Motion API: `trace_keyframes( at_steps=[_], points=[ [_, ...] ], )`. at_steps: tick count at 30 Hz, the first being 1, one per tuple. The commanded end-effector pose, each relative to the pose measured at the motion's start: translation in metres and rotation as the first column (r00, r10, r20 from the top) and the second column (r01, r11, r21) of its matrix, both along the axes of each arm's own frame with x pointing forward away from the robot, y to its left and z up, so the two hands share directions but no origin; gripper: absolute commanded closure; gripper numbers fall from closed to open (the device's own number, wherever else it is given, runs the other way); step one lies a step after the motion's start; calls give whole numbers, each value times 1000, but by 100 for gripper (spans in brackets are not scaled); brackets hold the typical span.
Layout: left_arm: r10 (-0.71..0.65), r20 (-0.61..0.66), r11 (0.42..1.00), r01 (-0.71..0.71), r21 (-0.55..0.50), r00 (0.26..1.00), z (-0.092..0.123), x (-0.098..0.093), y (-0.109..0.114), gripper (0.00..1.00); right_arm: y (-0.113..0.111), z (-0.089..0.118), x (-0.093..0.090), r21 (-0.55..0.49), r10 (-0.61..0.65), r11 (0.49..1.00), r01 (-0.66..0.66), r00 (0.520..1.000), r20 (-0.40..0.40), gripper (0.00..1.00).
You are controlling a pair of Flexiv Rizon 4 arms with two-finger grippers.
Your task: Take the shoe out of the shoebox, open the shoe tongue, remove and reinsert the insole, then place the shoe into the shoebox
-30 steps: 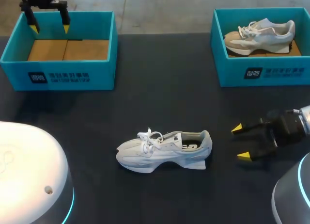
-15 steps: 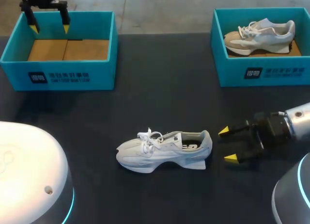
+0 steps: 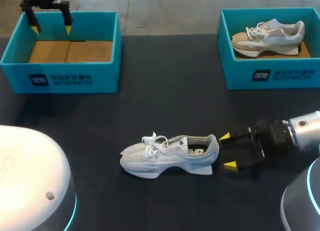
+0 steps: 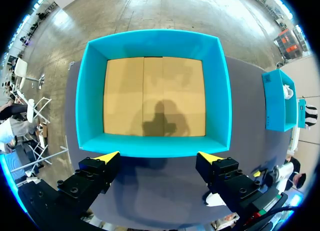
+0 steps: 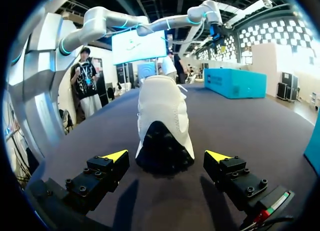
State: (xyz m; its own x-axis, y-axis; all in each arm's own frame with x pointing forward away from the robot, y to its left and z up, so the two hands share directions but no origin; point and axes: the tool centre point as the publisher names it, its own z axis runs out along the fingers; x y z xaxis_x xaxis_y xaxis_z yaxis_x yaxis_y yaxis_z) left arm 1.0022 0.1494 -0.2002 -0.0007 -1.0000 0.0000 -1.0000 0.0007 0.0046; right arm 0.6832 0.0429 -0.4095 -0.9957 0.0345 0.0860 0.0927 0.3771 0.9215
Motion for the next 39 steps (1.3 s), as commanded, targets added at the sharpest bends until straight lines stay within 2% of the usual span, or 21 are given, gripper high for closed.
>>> trace_keyframes(
  at_steps=[1, 9, 39],
  points=[
    [0, 1, 1000, 0, 0, 1000, 0, 0, 0, 0, 5, 1, -10, -7, -32, 999, 32, 999, 8, 0],
    [0, 1, 1000, 0, 0, 1000, 0, 0, 0, 0, 15, 0, -6, 4, -66, 998, 66, 998, 15, 0],
    [0, 1, 1000, 0, 0, 1000, 0, 0, 0, 0, 26, -9, 8, 56, -106, 993, 105, 994, 5, 0]
  ],
)
